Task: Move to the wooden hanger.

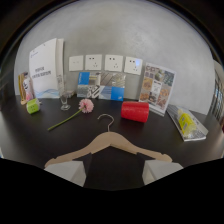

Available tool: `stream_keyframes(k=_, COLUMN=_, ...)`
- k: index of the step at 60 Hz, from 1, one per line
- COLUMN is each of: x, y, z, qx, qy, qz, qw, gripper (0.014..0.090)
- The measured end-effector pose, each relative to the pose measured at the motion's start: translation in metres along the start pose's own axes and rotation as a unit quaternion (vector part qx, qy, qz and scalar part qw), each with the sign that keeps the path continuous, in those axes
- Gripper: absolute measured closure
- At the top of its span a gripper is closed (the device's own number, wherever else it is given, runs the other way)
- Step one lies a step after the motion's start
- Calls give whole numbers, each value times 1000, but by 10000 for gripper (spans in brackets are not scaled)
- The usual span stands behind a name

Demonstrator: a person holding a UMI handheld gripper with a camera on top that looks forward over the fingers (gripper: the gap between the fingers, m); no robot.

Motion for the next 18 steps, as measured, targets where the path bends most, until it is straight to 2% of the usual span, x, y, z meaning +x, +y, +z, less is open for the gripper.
stream_keyframes(k=18, x=2, y=2, z=4, qx=-3, qy=-4, qz=-3, qw=1000, gripper=196)
